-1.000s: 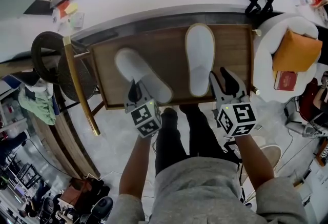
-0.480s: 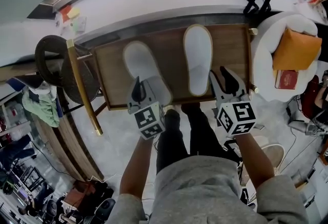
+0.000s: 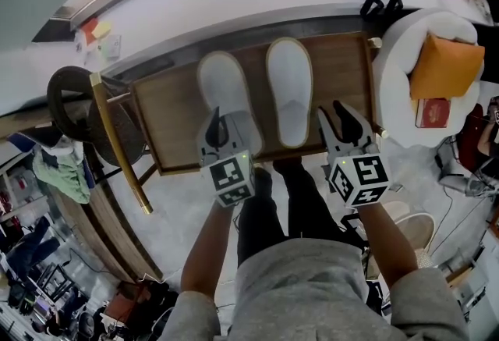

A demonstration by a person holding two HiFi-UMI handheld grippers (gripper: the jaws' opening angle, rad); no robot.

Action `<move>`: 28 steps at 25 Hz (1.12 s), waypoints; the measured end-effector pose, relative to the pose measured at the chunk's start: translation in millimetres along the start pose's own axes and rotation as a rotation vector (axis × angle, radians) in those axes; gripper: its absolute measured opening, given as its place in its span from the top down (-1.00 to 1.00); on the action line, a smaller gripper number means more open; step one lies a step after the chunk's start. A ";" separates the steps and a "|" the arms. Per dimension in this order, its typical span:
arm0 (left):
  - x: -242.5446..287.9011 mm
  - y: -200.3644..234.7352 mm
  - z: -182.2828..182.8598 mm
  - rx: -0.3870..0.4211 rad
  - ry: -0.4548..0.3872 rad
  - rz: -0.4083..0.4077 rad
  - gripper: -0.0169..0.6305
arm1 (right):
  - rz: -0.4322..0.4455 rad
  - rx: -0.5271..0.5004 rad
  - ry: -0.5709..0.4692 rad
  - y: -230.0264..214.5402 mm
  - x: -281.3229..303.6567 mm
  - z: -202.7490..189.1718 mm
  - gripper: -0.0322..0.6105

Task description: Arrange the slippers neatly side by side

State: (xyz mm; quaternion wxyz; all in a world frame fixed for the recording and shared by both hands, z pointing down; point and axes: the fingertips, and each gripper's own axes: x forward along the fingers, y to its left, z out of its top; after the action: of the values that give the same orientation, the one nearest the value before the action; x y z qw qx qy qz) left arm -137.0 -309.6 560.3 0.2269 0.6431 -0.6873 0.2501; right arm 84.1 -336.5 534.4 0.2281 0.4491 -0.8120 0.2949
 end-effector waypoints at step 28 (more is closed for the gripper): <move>26.4 -46.3 -9.3 0.057 0.021 -0.081 0.88 | -0.011 0.013 0.014 -21.6 -2.7 -10.8 0.44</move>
State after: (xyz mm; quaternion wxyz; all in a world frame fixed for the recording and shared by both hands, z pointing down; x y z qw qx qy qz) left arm -92.7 -326.2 586.5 0.2257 0.6739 -0.6509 0.2668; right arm 105.3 -336.6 546.4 0.2325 0.4531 -0.8059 0.3019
